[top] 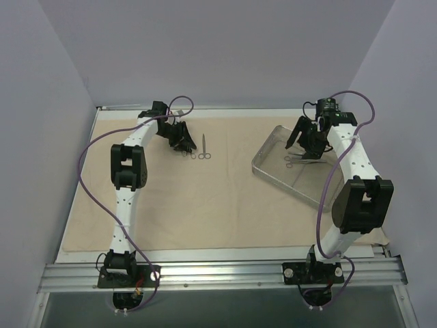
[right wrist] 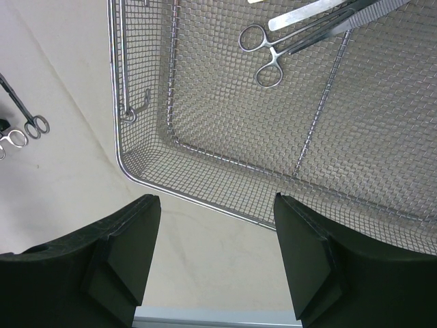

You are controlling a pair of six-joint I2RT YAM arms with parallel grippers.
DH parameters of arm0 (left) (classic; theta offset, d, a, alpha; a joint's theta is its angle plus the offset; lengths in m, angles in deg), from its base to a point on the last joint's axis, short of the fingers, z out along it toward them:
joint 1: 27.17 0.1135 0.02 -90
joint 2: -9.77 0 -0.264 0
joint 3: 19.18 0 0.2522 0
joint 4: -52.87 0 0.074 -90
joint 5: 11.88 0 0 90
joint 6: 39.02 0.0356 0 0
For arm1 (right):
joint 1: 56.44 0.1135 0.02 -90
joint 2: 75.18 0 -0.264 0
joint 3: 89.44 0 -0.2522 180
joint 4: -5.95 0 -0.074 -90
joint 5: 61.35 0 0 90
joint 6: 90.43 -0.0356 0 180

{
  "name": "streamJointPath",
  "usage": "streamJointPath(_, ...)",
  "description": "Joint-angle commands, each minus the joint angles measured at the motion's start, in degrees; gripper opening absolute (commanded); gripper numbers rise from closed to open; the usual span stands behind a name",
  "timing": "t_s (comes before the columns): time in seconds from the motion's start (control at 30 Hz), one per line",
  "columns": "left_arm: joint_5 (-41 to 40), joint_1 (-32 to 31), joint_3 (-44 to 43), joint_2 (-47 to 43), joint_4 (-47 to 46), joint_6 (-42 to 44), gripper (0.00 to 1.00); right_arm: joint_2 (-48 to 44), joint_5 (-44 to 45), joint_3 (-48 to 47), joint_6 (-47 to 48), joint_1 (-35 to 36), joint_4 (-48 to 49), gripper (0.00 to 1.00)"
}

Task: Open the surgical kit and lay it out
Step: Place the medical item in the surgical kit.

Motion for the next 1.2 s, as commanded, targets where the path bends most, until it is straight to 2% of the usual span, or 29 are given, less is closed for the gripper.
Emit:
streamJointPath(0.0,-8.15,0.36,-2.09,-1.08,4.45,3.28,0.46,-0.57,0.42,0.27,-0.42,0.53,-0.58,0.68)
streamJointPath(0.6,-13.95,-0.52,-6.14,-2.05,7.7,5.83,0.48,0.83,0.15,0.1,-0.33,1.32,-0.4,0.68)
streamJointPath(1.03,-27.65,-0.25,-2.27,-13.81,5.07,5.49,0.52,6.19,7.88,-0.96,0.72,1.32,3.72,0.68)
streamJointPath(1.1,-28.37,-0.25,-0.78,-16.45,4.46,5.13,0.52,8.9,8.85,-2.18,1.25,1.32,4.51,0.66)
streamJointPath(1.17,-28.11,-0.25,0.63,-18.13,4.19,4.61,0.52,10.67,10.35,-2.89,1.6,1.23,5.48,0.59)
